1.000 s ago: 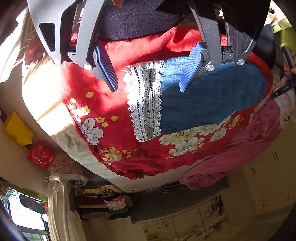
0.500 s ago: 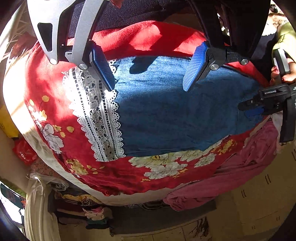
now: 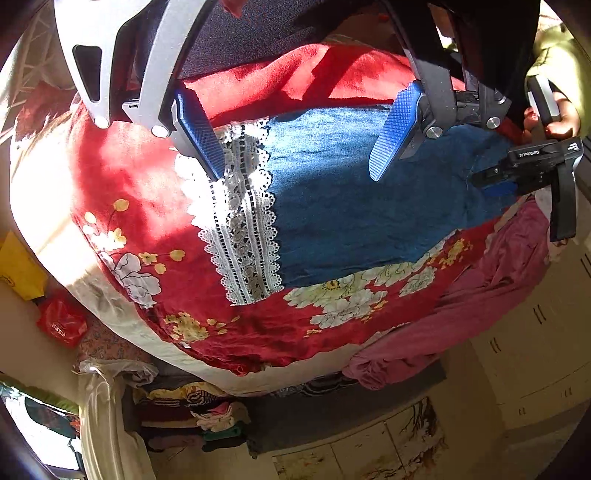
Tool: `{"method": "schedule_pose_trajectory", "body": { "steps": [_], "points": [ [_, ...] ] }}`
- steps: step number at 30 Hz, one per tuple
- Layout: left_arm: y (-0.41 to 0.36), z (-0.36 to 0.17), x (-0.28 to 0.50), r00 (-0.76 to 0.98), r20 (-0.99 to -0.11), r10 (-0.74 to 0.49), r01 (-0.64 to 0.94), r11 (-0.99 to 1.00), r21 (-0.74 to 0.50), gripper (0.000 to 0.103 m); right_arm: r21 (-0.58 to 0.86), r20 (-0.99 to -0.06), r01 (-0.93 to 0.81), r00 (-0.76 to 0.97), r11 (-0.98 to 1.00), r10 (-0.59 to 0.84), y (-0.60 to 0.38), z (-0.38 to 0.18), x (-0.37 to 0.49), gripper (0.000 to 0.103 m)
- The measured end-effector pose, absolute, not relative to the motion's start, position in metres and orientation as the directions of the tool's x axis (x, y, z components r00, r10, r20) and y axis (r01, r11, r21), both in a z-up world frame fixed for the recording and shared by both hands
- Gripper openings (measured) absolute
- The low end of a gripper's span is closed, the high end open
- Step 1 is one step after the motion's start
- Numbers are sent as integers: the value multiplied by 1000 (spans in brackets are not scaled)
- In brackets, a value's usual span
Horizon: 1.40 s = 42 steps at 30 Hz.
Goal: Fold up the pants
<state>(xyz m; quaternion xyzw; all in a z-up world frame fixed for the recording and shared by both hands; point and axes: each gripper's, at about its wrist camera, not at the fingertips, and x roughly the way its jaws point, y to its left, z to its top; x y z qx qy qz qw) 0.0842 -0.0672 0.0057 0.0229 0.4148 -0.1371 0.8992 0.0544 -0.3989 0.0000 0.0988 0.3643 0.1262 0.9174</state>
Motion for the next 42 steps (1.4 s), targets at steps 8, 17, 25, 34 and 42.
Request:
{"method": "schedule_pose_trajectory", "body": {
  "steps": [8,17,25,34,42],
  "points": [
    [-128,40,114,636,-718,-281,387,922,-18,87,315,-664,-74,695,946,275,-421,-20,55,82],
    [-200,59,165,595,-708,-380,521,853,-20,93,362,-647,-57,703,930,295,-431,-27,65,85],
    [-256,24,233,466,-796,-386,583,811,-52,93,416,-640,-63,688,907,341,-433,-36,89,85],
    [-295,-11,280,322,-831,-453,650,744,-154,78,519,-618,-117,632,847,467,-428,-55,101,59],
    [-311,-38,300,193,-818,-541,686,671,-281,71,565,-584,-119,641,817,497,-430,-52,103,37]
  ]
}}
